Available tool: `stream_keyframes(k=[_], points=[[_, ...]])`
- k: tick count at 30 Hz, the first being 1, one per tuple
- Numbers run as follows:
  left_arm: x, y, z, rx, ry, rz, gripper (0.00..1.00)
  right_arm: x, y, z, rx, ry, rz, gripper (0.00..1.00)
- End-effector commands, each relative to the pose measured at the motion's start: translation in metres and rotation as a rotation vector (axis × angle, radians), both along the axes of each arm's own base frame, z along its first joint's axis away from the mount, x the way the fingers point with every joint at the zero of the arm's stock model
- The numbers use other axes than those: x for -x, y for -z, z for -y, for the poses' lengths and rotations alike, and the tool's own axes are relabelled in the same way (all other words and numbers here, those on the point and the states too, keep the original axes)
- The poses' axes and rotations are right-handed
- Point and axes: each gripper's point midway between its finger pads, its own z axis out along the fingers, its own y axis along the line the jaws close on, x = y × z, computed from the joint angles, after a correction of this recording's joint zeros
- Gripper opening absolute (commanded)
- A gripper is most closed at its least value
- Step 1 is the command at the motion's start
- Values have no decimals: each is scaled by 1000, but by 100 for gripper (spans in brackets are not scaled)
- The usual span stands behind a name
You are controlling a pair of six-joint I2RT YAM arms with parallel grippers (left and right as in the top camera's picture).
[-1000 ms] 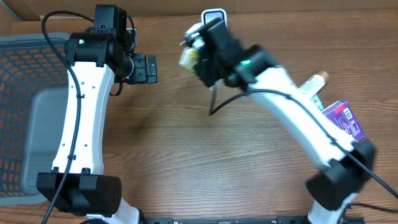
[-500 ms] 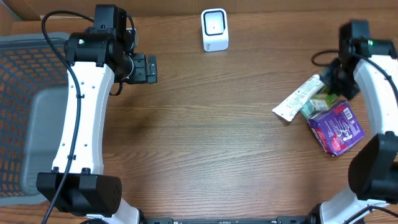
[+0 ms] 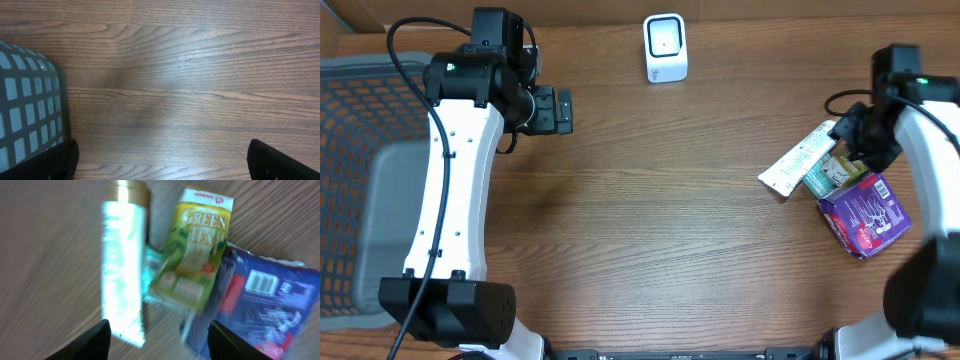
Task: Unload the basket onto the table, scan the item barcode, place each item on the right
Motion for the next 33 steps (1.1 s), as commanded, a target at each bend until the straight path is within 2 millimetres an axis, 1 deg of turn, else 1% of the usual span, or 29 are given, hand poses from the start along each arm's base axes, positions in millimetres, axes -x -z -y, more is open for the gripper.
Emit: stream_keyframes(k=[1,3,4,5,7,8,10,13,16,18,20,22,23,25,26,28,30,32,33], points=[[0,0,0,14,-12,0,100,23,-101,-39,-49,-252,249,70],[0,0,0,14,-12,0,99,48,-120,-54,-90,-315,278,77],[0,0,0,15,-13,0,100,59,-127,-58,-101,-319,285,78],[0,0,0,14,-12,0,100,75,-134,-62,-121,-325,288,100],[0,0,0,14,-12,0,100,94,-142,-67,-137,-327,289,100],[0,0,0,14,-12,0,100,109,-147,-68,-135,-326,290,100],[0,0,0,14,-12,0,100,122,-153,-69,-131,-328,305,100],[0,0,0,14,-12,0,99,130,-161,-69,-123,-331,336,100],[0,0,0,14,-12,0,99,137,-158,-69,-124,-331,312,100],[0,0,0,14,-12,1,99,139,-155,-61,-82,-317,290,100],[0,0,0,15,-13,0,100,135,-156,-55,-53,-294,300,100],[0,0,0,14,-12,0,99,120,-162,-54,-38,-293,363,100],[0,0,0,14,-12,0,100,107,-165,-53,-27,-296,411,100],[0,0,0,14,-12,1,100,90,-168,-53,-9,-308,505,100],[0,0,0,14,-12,0,100,88,-168,-53,-1,-313,533,100],[0,0,0,14,-12,0,100,79,-161,-53,36,-344,623,100],[0,0,0,14,-12,0,99,77,-149,-53,72,-367,715,100],[0,0,0,14,-12,0,100,80,-137,-53,93,-369,779,100],[0,0,0,14,-12,0,99,85,-126,-53,110,-372,833,100]])
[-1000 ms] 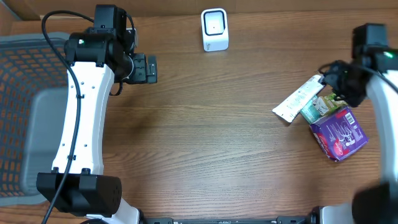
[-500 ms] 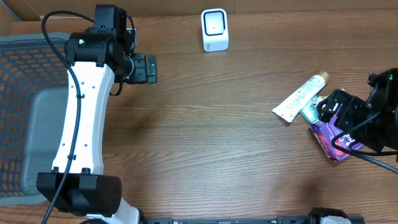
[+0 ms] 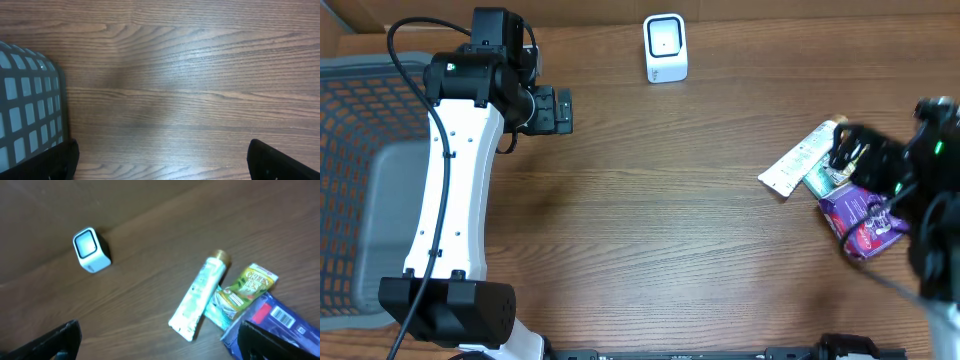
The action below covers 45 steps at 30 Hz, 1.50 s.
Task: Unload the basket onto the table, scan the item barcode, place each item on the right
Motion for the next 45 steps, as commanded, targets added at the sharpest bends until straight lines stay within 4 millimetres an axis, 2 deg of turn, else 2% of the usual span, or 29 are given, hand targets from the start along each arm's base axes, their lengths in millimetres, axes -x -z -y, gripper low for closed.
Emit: stream_keyframes(k=[1,5,11,17,23,28,30,45], points=[[0,-1,0,14,-13,1,99,19,25,-1,41,-9,121,100],[0,-1,0,14,-13,1,100,31,49,-3,94,-30,302,100],[0,-1,0,14,-13,2,100,42,63,-27,295,-189,524,100],[0,-1,0,14,-13,1,100,42,95,-33,339,-219,599,100],[0,-1,0,14,-13,1,100,44,112,-34,331,-211,638,100],[0,-1,0,14,-13,1,100,50,113,-34,331,-212,646,100],[0,-1,0,14,-13,1,100,50,118,-35,327,-224,627,100],[0,-1,0,14,-13,1,100,50,118,-35,327,-223,627,100]])
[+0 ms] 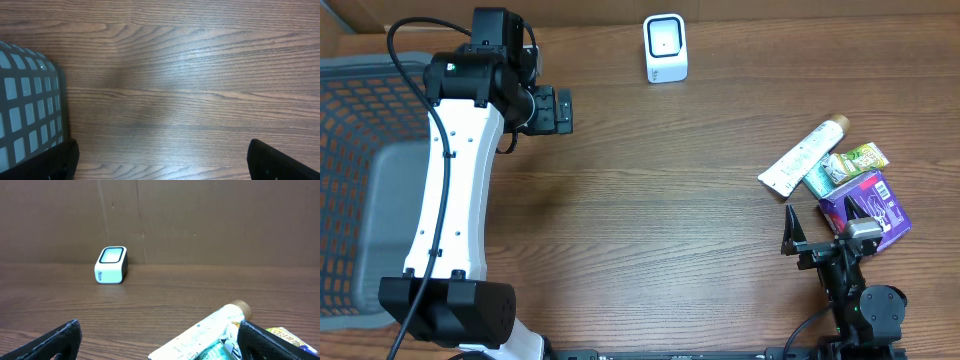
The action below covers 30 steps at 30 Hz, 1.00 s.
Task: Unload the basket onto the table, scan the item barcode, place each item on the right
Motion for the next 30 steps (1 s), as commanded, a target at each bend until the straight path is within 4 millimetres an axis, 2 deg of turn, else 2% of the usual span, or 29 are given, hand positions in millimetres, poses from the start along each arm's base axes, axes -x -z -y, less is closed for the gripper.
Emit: stream_keyframes(k=[1,12,16,19,22,23,25,28,30], points=[[0,-1,0,14,-13,1,100,0,2,-1,4,-7,3,100],[0,0,0,11,-13,0,99,0,2,-1,4,-7,3,100],[1,-3,6,12,2,9,100,0,2,-1,4,-7,3,100],[6,-14,12,14,19,38,99,0,2,-1,4,-7,3,100],[12,-28,8,-7,20,75,100,0,2,-1,4,-7,3,100],[17,-38,1,-41,7,103,100,0,2,-1,4,-7,3,100],[28,-55,1,-35,10,150,100,0,2,-2,4,-7,3,100],[49,-67,5,-57,28,198,99,0,2,-1,4,-7,3,100],[56,-68,2,-67,23,223,100,0,2,-1,4,-7,3,100]])
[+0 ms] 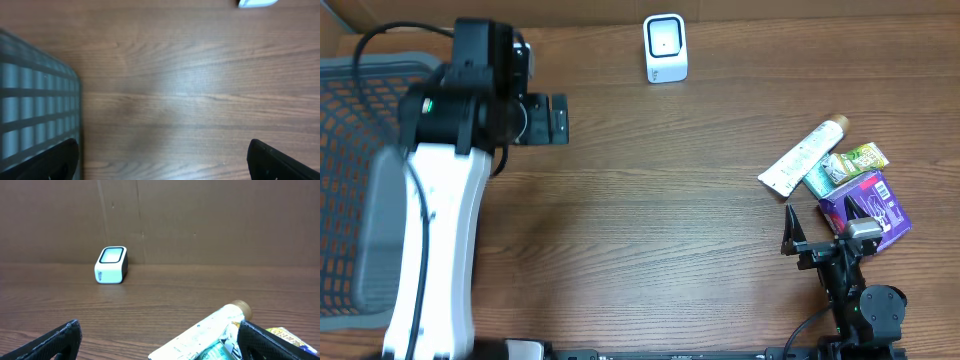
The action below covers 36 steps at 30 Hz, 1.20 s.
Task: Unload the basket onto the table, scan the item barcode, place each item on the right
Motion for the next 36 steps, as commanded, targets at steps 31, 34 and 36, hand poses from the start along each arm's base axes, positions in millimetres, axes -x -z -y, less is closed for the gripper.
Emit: stream_keyframes(k=[31,34,36], points=[[104,75,-7,-221,271,1224,100,0,2,-1,4,-6,4,100],[105,89,-7,-210,274,1168,100,0,2,-1,4,-6,4,100],[103,102,-7,-200,276,1116,100,0,2,-1,4,-6,4,100]])
